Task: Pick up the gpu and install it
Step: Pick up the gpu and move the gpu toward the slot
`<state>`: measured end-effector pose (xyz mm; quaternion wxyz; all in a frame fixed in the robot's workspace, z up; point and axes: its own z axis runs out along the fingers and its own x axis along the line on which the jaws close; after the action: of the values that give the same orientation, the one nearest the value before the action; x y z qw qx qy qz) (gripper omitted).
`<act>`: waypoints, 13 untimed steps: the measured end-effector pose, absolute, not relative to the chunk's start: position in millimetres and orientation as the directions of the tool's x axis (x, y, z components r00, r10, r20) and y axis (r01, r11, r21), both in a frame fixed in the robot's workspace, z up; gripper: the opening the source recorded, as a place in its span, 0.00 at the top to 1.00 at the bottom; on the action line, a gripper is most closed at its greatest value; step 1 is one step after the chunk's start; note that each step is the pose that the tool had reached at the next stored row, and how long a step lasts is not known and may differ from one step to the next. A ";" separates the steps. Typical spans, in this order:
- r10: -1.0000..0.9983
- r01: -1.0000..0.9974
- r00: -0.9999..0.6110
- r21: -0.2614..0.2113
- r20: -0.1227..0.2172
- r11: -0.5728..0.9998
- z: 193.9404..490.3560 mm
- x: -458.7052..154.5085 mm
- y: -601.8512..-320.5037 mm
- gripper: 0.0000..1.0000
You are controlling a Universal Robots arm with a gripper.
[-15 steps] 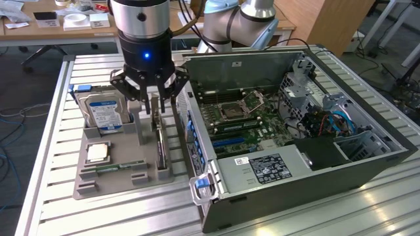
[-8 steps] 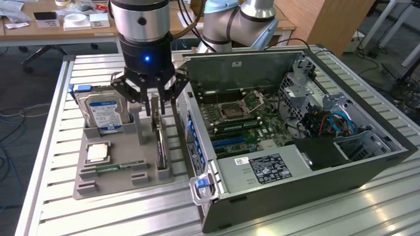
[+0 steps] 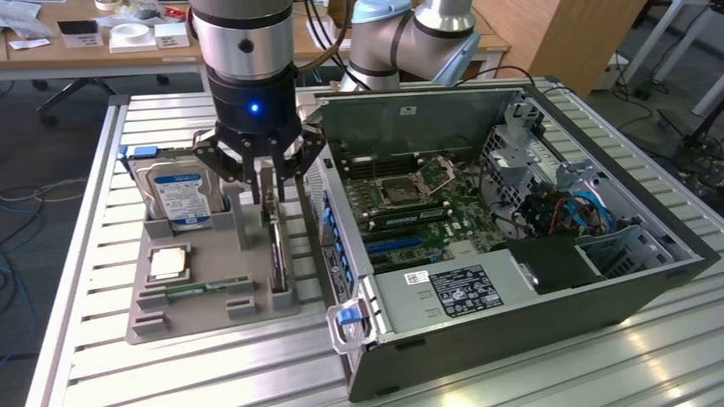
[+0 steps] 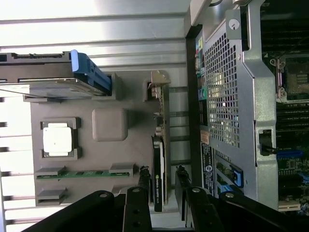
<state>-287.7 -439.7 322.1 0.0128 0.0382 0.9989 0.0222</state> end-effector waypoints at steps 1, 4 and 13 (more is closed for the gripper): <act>0.077 0.076 -0.997 0.045 -0.024 0.996 322.1 -287.7 -439.7 0.64; 0.077 0.076 -0.997 0.045 -0.024 0.996 321.7 -287.7 -439.7 0.64; 0.077 0.076 -0.997 0.045 -0.024 0.996 315.0 -287.7 -439.7 0.64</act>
<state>-287.7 -439.7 315.0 0.0128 0.0382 0.9989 0.0222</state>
